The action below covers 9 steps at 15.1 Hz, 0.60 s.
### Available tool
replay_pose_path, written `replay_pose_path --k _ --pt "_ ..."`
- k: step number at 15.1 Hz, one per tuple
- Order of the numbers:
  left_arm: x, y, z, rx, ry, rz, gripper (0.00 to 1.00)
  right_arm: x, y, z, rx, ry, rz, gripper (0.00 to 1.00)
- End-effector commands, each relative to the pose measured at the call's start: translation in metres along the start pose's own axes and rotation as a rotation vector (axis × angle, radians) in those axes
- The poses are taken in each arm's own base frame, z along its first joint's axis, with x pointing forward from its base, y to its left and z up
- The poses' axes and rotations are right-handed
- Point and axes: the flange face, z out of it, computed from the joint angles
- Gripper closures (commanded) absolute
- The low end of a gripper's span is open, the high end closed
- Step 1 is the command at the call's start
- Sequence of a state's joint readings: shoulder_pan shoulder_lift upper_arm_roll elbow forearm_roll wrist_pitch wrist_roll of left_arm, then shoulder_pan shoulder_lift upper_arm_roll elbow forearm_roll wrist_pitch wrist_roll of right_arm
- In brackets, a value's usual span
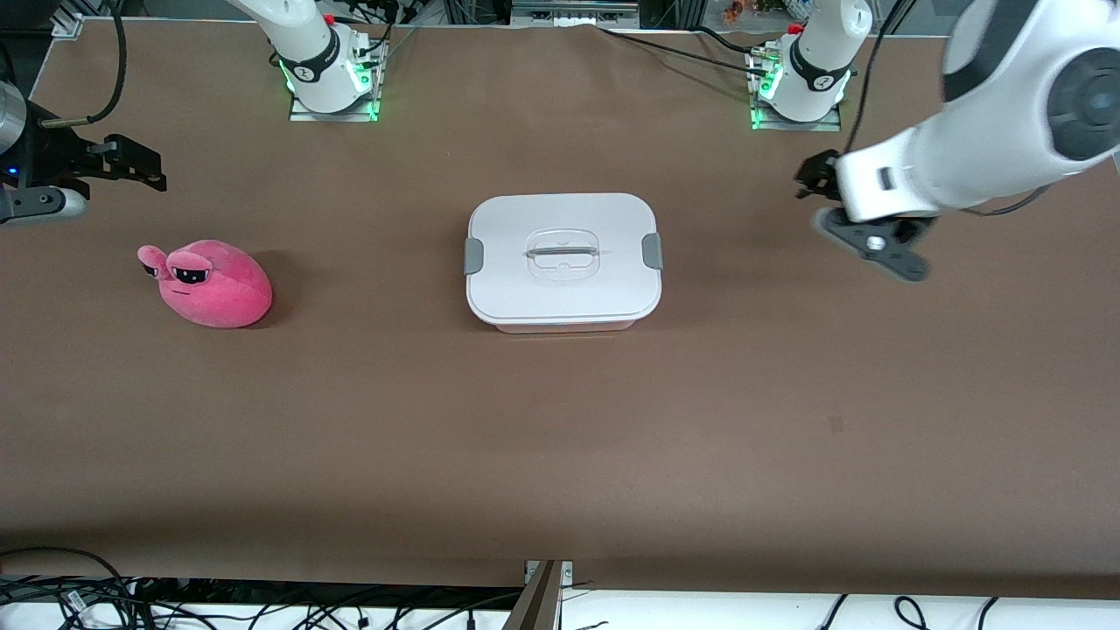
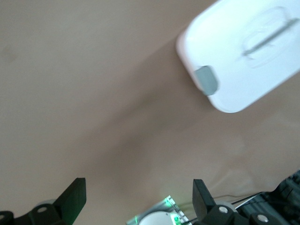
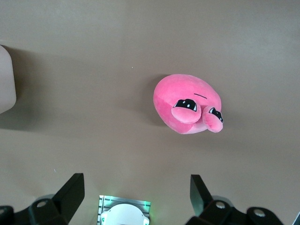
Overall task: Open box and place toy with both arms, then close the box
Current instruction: 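Reach the left gripper to the white lid's handle and grasp it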
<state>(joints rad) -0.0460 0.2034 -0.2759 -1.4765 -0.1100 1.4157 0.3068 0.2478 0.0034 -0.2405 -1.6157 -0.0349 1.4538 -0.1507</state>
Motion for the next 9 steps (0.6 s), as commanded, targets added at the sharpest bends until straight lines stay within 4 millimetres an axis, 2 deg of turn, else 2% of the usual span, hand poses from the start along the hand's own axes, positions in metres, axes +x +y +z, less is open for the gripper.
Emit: replay_pose_path --k 1,4,6,8,9 --pt "0.037 0.037 0.013 -0.021 0.049 0.232 0.00 0.003 -0.003 -0.004 0.012 0.028 -0.005 0.00" --pt "0.083 0.098 0.040 0.007 0.135 0.478 0.00 0.004 -0.004 -0.003 0.009 0.020 -0.007 0.00" --pt "0.116 0.132 0.073 0.028 0.180 0.623 0.00 0.005 -0.004 -0.002 0.009 0.025 -0.004 0.00" --pt "0.145 0.147 0.108 0.063 0.225 0.751 0.00 0.006 -0.004 -0.003 0.008 0.031 0.005 0.00" --pt "0.155 0.145 0.127 0.061 0.228 0.771 0.00 0.005 -0.002 -0.003 0.009 0.031 0.011 0.00"
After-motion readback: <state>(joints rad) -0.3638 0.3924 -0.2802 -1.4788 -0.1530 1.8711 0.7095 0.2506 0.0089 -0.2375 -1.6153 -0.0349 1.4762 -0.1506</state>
